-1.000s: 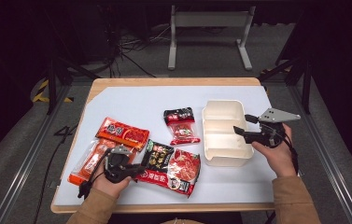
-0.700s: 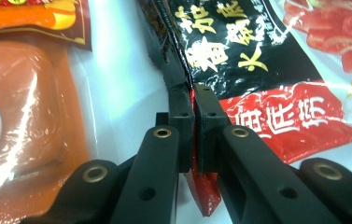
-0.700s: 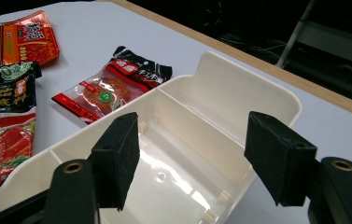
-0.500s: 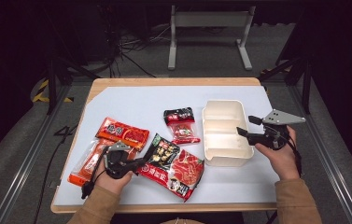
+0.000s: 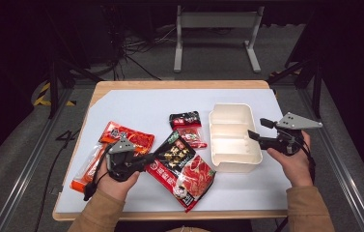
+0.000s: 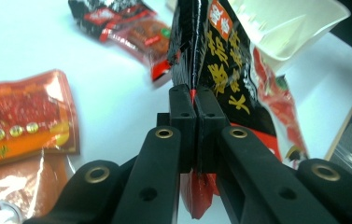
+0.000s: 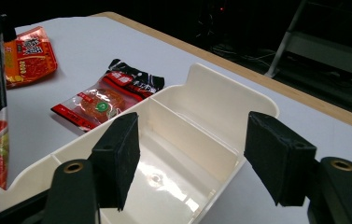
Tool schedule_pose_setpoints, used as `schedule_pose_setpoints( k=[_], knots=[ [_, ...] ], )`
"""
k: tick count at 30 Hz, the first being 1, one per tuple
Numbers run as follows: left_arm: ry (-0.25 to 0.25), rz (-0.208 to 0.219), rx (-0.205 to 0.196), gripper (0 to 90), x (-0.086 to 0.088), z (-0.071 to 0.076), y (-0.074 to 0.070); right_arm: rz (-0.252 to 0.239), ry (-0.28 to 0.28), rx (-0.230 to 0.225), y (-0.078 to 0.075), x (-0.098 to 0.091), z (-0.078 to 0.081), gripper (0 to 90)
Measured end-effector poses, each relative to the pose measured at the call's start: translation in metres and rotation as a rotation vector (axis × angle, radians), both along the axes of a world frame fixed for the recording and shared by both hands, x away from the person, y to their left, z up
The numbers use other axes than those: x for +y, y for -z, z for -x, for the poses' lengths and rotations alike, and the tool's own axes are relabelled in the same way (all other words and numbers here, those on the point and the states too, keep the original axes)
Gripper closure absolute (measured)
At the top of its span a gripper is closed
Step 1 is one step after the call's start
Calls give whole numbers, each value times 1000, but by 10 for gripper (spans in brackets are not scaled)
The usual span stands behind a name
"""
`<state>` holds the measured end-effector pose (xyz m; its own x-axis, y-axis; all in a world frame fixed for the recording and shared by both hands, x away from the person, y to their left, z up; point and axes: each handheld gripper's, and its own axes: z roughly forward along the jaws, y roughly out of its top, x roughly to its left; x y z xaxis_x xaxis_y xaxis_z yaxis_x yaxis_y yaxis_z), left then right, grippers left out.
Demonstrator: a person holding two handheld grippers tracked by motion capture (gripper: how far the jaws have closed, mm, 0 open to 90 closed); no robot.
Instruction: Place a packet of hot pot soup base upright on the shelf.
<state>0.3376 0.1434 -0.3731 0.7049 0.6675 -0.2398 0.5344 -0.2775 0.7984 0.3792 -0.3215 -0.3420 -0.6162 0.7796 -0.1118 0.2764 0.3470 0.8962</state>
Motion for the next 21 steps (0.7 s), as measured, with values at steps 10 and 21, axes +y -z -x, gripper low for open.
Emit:
schedule_pose_setpoints(
  k=[10, 21],
  knots=[
    [45, 9, -106, 882, 4, 8, -32, -18, -4, -11, -5, -1, 3, 358],
    [73, 20, -180, 879, 10, 14, -56, -34, -37, -3, -9, 6, 4, 363]
  ],
)
